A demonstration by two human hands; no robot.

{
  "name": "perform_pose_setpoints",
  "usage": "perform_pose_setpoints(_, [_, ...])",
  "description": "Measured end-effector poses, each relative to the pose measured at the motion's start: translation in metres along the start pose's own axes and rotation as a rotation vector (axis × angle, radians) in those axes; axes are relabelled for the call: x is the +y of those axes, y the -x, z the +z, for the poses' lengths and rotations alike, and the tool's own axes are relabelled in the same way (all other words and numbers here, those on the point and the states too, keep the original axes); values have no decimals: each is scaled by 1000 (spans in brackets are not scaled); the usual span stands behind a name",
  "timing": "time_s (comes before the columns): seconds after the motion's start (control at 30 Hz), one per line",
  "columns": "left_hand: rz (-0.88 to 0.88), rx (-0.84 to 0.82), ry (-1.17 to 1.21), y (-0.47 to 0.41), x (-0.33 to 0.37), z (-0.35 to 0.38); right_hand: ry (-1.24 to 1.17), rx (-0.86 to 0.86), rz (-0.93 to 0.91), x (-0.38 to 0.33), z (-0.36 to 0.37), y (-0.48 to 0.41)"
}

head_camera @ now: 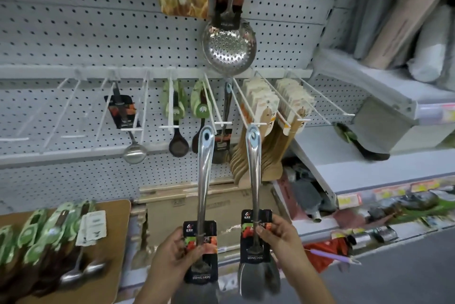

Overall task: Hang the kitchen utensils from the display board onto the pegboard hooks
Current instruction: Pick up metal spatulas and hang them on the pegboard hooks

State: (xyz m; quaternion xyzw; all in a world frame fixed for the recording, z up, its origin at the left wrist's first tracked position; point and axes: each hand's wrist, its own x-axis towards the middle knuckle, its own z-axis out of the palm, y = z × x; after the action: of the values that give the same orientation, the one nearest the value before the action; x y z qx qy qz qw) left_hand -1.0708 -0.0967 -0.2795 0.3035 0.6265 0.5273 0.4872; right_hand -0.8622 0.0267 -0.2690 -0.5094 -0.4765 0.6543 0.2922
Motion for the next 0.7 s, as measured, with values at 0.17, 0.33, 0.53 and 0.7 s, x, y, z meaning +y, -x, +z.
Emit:
perform_pose_setpoints(0.17, [-33,61,66,2,-9,10,5,-84,30,-1,-12,-15])
perform_pose_setpoints(0.33, [-20,89,151,8,-17,17,46,-128,13,-1,-20,-32])
perform_pose_setpoints(0.53, [3,181,138,12,-16,32,3,-153,-13,0,-19,-47])
perform_pose_setpoints(0.7, [5,139,116,17,-5,38,13,-152,-4,3,-17,-63])
